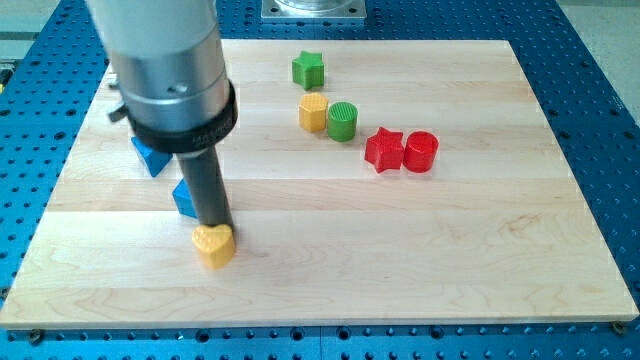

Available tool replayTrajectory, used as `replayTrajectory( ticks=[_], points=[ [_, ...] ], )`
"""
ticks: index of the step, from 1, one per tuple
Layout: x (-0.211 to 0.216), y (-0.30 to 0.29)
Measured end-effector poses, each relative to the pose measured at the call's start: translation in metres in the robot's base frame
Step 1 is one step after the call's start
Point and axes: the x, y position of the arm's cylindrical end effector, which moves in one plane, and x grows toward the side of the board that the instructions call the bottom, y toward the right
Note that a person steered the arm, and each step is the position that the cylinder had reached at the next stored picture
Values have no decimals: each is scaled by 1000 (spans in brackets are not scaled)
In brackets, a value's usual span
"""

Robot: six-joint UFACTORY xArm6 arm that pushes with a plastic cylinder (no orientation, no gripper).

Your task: Slide the yellow heart below the blue cube

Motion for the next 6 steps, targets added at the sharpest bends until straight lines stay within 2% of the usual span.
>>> replayTrajectory(
  ticks=[1,2,3,5,6],
  points=[
    [2,50],
    [14,67],
    [41,37],
    [40,24],
    [36,-11]
  ],
)
